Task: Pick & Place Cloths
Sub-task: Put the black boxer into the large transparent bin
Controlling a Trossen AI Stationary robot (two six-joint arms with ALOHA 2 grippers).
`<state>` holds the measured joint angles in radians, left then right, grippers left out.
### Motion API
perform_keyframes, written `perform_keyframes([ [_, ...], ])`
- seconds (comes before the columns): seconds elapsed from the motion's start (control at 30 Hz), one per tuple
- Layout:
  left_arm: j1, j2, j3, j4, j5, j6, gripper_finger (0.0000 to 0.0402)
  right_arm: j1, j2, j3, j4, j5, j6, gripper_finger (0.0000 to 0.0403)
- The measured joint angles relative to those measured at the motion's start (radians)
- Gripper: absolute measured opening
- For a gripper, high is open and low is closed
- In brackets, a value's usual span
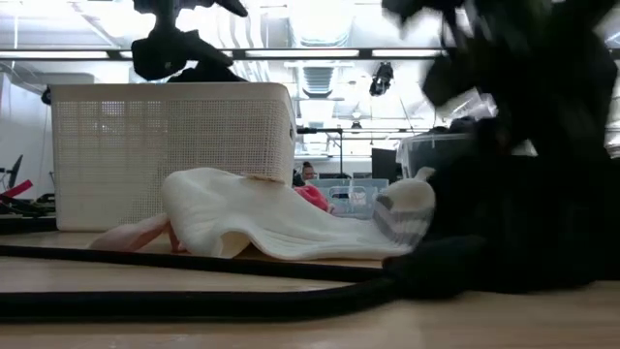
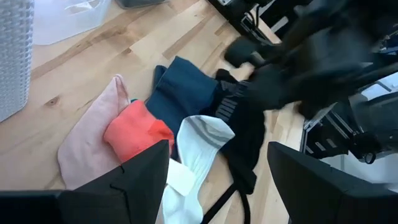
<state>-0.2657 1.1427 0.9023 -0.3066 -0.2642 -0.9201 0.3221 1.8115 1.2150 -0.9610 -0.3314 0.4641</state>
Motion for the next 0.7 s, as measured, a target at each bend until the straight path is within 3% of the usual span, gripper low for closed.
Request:
perform_keyframes([
  [0.27,0.0,0.0,-0.035,0.035,0.0,-0.027,0.0275,-0.015,-0.198,0.203,-0.01,0.074,0.057,0.001],
  [0.43,-0.002,0.0,-0.041,0.168,0.0,0.003,0.0275,-0.045,-0.321,0.325,-0.068,0.277,0.096,0.0011],
  [0.6,-0.006,0.0,-0.023,0.43,0.001,0.151,0.0275,-0.094,-0.436,0.436,-0.107,0.441,0.111,0.001],
  [0.7,-0.006,-0.006,0.007,0.482,0.001,0.225,0.0275,-0.121,-0.492,0.499,-0.11,0.537,0.112,0.0011],
])
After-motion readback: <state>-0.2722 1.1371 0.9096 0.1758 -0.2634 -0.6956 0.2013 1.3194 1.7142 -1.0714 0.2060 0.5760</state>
